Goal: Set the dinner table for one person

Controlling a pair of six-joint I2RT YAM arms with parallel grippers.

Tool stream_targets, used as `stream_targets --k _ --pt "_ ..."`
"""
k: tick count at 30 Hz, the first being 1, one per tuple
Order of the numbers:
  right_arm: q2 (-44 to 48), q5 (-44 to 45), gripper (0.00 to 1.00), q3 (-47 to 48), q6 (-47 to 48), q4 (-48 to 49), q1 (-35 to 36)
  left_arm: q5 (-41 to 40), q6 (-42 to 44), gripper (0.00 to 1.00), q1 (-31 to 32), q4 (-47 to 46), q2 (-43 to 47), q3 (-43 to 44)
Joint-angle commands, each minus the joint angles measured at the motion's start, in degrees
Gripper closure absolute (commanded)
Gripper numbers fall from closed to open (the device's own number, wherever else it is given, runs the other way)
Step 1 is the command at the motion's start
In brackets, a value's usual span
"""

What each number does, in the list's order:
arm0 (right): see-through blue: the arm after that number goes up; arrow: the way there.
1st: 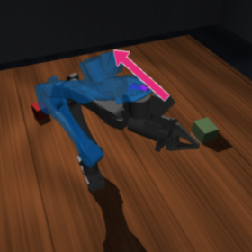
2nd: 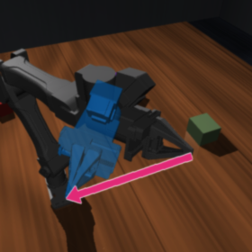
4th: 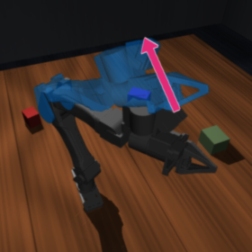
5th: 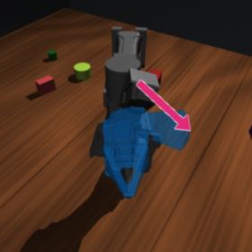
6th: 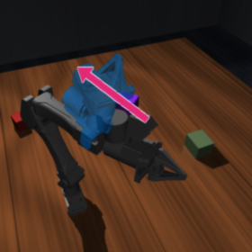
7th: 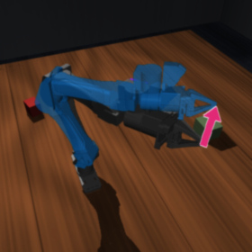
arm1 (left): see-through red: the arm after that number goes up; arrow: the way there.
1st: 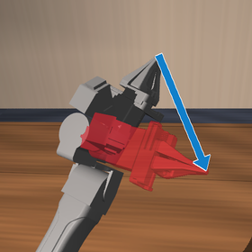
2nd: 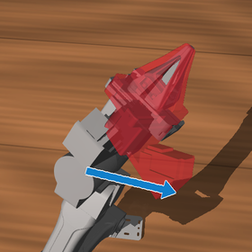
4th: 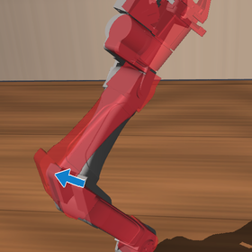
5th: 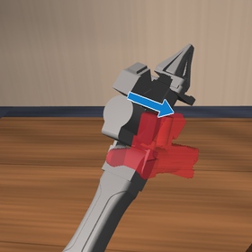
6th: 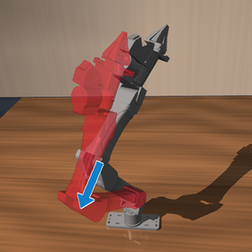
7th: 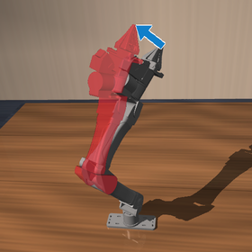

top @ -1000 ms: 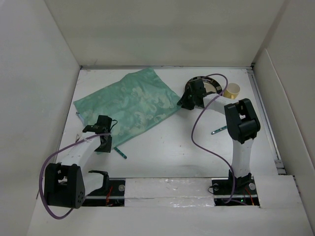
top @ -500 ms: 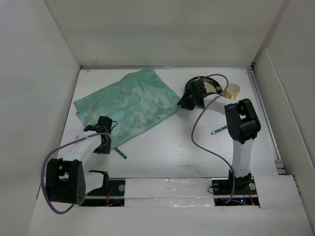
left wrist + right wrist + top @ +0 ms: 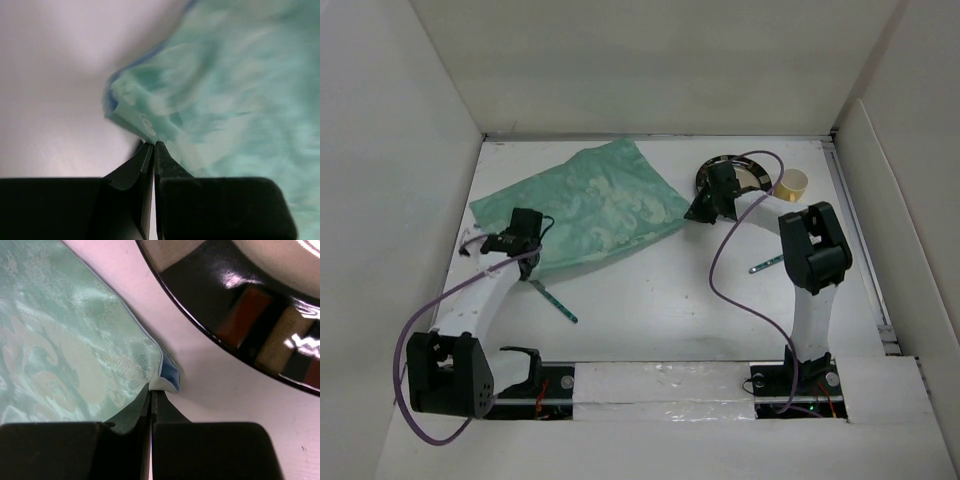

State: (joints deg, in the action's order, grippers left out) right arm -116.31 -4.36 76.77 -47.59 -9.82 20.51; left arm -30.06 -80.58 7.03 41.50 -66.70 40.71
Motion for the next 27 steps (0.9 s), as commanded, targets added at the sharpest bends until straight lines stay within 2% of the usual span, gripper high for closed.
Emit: stream_targets --k 1,3,7,13,20,23,27 --pt "8.0 -0.4 1.00 1.6 2.1 0.0 0.1 -13.0 13.3 1.00 -0.2 -2.4 0.3 13.7" --pt "11.0 -1.0 1.00 4.1 3.1 -0.8 -0.4 -13.9 20.4 1.00 -0.2 -5.4 -0.5 18.9" --pt "21.1 -0.3 1.00 8.7 4.0 -4.5 -0.4 -11.8 29.1 1.00 -0.2 -12.9 -1.4 32.3" --pt "32.2 1.3 1.00 15.1 8.5 -11.1 -0.4 -7.3 36.3 1.00 -0.2 -18.6 -4.6 48.5" --pt "37.7 1.8 1.00 25.1 10.9 -17.2 0.2 -2.9 39.2 1.00 -0.2 -23.3 -2.7 53.6" --pt "36.6 2.3 1.00 26.9 10.9 -17.2 -0.4 -0.9 40.0 1.00 -0.2 -25.1 -2.2 53.1" --pt "31.2 1.9 1.00 31.4 10.9 -16.7 -0.9 -0.4 41.2 1.00 -0.2 -27.5 -6.2 52.2"
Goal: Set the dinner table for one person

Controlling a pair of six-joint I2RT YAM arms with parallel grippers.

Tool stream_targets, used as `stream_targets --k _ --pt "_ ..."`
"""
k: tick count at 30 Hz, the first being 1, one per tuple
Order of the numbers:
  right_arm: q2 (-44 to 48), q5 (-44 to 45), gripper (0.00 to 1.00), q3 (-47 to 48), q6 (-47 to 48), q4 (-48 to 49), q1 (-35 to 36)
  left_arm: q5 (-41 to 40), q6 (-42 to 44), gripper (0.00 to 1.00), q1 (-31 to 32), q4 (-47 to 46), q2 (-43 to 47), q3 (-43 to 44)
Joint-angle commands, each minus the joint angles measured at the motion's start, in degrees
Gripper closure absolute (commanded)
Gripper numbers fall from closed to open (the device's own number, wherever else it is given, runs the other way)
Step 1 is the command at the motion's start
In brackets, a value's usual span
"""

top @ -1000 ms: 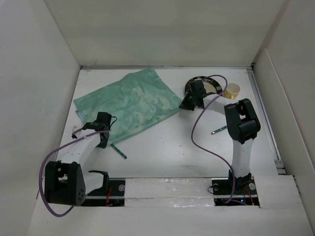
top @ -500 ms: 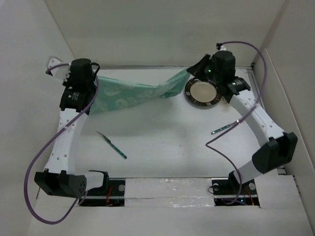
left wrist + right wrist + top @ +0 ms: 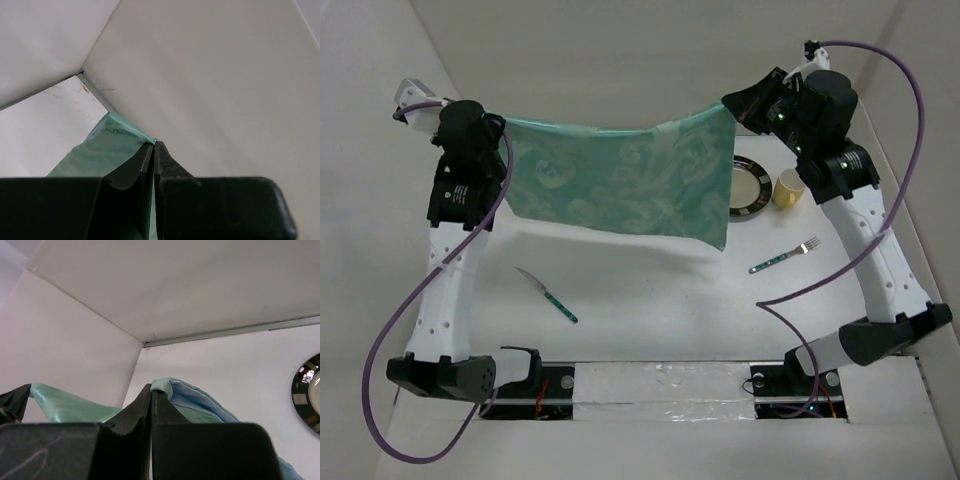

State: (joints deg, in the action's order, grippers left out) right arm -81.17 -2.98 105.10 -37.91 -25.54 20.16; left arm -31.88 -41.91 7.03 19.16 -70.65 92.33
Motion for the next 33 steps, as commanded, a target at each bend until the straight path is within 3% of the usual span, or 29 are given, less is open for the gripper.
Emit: stream_targets --k 1,3,8,11,14,18,21,24,25,28,33 --pt "-9.5 -0.5 1.00 6.1 1.3 -1.3 -1.2 1.8 3.4 1.00 -0.2 -6.4 -5.1 1.3" --pt "-11.6 -0.5 1.00 8.1 1.3 -1.5 -1.2 1.9 3.5 1.00 -0.9 -6.7 -8.4 2.1" --pt "-26.6 -3.1 1.00 26.5 0.9 -4.5 -1.2 11.5 0.3 1.00 -6.9 -4.2 -21.1 15.7" --pt "-31.3 -5.0 1.00 38.5 -0.7 -6.6 -1.8 13.1 -0.4 1.00 -9.4 -4.7 -22.5 21.8" --pt "-32.7 -7.0 1.00 42.5 -2.6 -4.0 -3.0 16.4 -2.9 1.00 -12.9 -6.1 -21.2 22.7" --pt "-28.5 -8.9 1.00 32.3 -2.3 0.9 -4.1 18.8 -4.3 1.00 -16.7 -8.1 -17.6 17.1" --pt "-24.7 -11.7 1.00 23.0 -0.8 4.6 -4.1 17.6 -2.0 1.00 -17.3 -11.2 -12.8 5.3" --pt "-21.5 -14.8 1.00 6.5 1.0 8.7 -4.1 18.2 -1.2 1.00 -17.3 -16.3 -7.3 -11.8" --pt "-20.8 -15.1 1.00 -3.0 1.4 12.3 -3.6 19.0 -1.6 1.00 -17.3 -18.7 -6.3 -20.6" --pt "-19.6 -17.7 1.00 -17.8 2.8 16.5 -3.6 19.6 -2.3 1.00 -17.3 -21.2 -4.9 -32.9" --pt "-22.5 -18.2 1.00 -29.9 4.6 19.5 -2.3 19.4 -2.5 1.00 -17.3 -20.6 -8.4 -40.1"
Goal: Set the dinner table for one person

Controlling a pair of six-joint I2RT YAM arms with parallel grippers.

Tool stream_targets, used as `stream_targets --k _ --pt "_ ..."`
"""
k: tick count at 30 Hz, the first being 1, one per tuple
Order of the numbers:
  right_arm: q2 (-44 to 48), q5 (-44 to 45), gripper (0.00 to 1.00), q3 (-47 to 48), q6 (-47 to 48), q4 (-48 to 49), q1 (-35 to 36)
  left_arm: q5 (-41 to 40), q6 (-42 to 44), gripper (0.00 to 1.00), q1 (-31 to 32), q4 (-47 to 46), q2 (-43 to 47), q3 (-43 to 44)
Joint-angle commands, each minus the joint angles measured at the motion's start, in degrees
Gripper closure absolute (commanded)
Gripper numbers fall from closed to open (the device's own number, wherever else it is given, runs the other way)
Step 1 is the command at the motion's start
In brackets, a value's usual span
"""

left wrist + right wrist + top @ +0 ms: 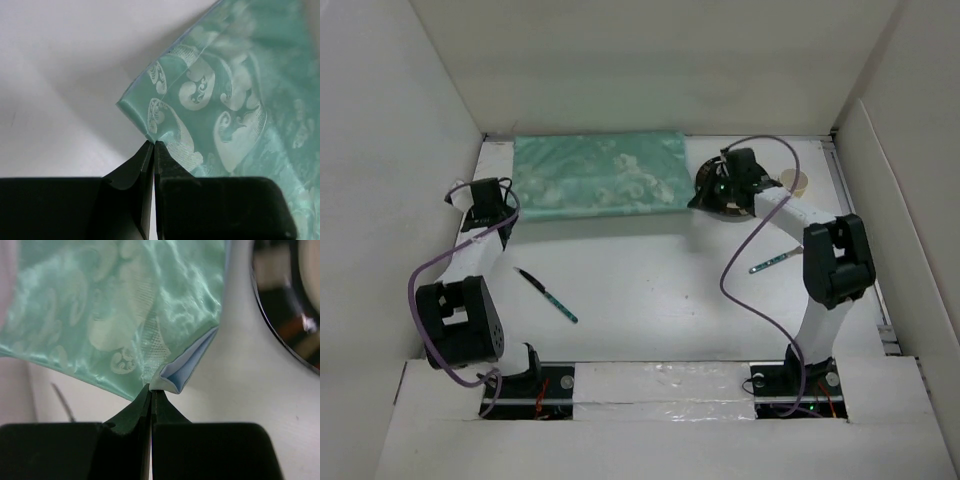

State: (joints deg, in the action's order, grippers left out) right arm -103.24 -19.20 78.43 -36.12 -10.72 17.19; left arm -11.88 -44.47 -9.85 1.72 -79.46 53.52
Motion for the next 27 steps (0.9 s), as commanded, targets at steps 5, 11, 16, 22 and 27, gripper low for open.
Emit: stream_targets --k 5,11,16,22,27 --pt "-2.0 -0.4 1.00 -8.8 4.5 2.8 1.3 -0.4 1.0 1.00 -0.4 1.4 -3.5 -3.2" --pt "3.0 -0.3 1.00 -19.4 4.7 3.3 1.3 1.1 2.7 1.00 -0.4 4.2 -2.5 -6.1" --pt "6.8 0.1 1.00 -25.9 5.4 2.6 1.3 2.2 3.8 1.00 -0.4 6.6 -0.9 -8.7" --pt "12.6 0.5 1.00 -30.5 5.5 1.3 1.3 2.6 4.8 1.00 -0.4 7.9 3.8 -9.3" --pt "15.8 0.7 0.78 -31.5 4.7 -0.2 -0.6 4.4 4.8 1.00 -0.4 10.0 5.7 -9.0"
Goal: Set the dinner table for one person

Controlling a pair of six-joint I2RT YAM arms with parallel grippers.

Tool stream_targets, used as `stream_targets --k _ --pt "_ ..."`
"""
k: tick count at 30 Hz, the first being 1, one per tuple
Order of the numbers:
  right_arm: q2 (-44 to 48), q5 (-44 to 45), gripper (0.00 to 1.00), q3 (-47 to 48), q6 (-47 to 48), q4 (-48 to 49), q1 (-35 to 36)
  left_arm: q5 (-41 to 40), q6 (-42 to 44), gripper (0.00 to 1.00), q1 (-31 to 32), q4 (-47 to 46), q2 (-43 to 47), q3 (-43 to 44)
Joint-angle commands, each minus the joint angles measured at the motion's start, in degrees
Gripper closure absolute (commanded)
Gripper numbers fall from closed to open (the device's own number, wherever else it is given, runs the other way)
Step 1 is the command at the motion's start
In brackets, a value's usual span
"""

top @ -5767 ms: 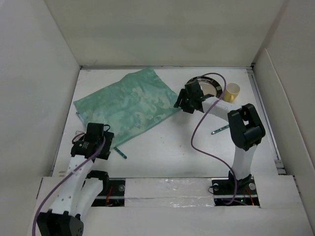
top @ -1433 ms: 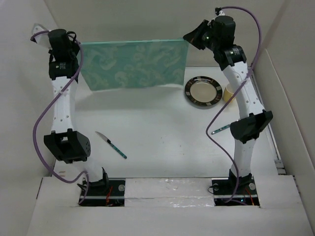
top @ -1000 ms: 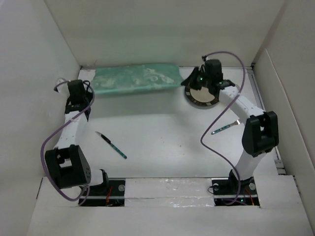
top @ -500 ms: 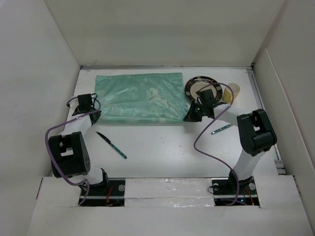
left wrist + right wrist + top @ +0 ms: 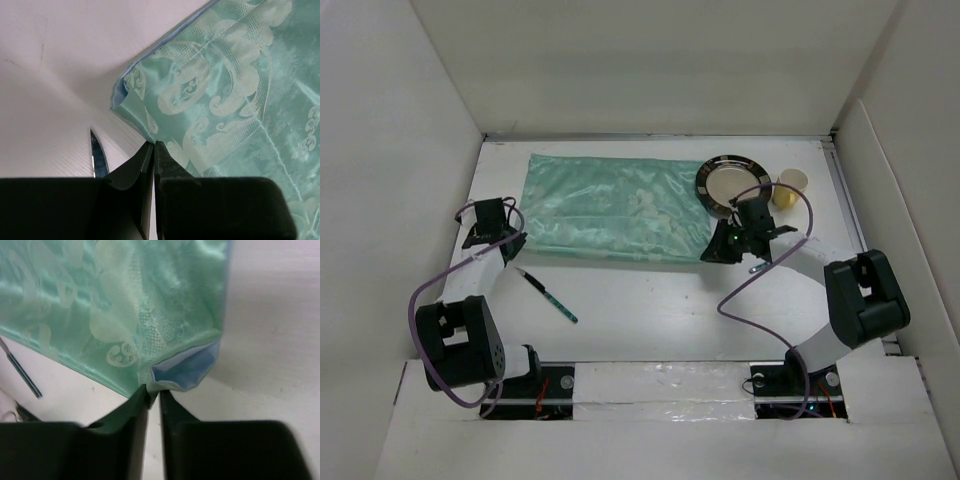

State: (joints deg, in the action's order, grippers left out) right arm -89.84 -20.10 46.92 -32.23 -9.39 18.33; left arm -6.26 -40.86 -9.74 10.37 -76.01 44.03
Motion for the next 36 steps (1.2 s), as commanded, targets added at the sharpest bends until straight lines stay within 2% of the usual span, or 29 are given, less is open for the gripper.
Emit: stream_targets --k 1,2,3,4,6,8,9,12,16,19,20,23,24,27,29,31,36 --pt "2.7 1.1 0.71 0.5 0.9 -2.2 -1.7 -0.9 1.3 1.00 -0.5 2.7 2.6 0.6" --pt "3.1 0.9 0.65 1.0 1.3 -3.1 -2.6 -0.9 1.4 0.98 -0.5 3.2 3.3 0.6" --pt "3.7 0.7 0.54 2.6 1.5 -4.8 -3.1 -0.8 1.5 0.97 -0.5 3.9 3.8 0.8" --pt "5.0 -0.6 0.47 3.3 1.7 -5.6 -4.8 -0.7 1.6 0.91 -0.5 5.1 4.4 0.7" --pt "6.3 -2.0 0.40 5.3 2.2 -7.7 -6.8 -0.9 2.2 0.82 -0.5 5.9 6.1 1.0" --pt "7.5 -1.9 0.36 8.4 1.9 -8.9 -9.7 -0.9 3.0 0.72 -0.5 6.0 8.1 1.6" --pt "7.6 -1.3 0.34 9.5 1.3 -9.2 -10.5 -0.9 3.2 0.71 -0.5 6.0 8.6 3.1" --pt "7.8 3.7 0.33 10.6 -4.8 -5.2 -12.6 -1.6 4.6 0.68 2.1 6.2 8.6 7.2" --pt "5.8 11.6 0.32 9.9 -14.2 0.0 -12.6 1.2 8.5 0.68 9.7 2.5 7.1 11.9" --pt "4.6 15.6 0.31 7.8 -22.5 4.7 -12.6 1.7 9.9 0.66 19.6 -0.1 2.8 15.5" --pt "4.3 16.5 0.30 7.4 -26.1 5.6 -12.6 1.2 10.2 0.66 24.8 -0.3 1.5 16.5" --pt "2.7 21.6 0.29 6.4 -31.9 7.8 -12.6 -1.7 12.1 0.60 32.6 -1.9 -3.3 19.7" --pt "2.1 22.5 0.29 6.3 -33.2 8.5 -12.1 -2.3 12.7 0.57 37.1 -2.1 -4.2 20.9" --pt "-0.9 24.5 0.30 6.6 -38.4 8.8 -12.1 -1.3 14.2 0.56 43.3 -2.9 -8.2 22.7" --pt "-3.1 25.6 0.31 7.0 -42.1 8.9 -12.1 -0.2 14.5 0.56 45.0 -4.4 -10.0 22.6" --pt "-7.0 26.4 0.37 8.6 -46.3 8.7 -11.6 1.8 15.1 0.56 47.3 -5.6 -11.5 22.7" --pt "-10.9 29.0 0.40 11.7 -50.0 5.8 -10.0 2.7 15.6 0.56 49.0 -6.1 -11.8 21.9"
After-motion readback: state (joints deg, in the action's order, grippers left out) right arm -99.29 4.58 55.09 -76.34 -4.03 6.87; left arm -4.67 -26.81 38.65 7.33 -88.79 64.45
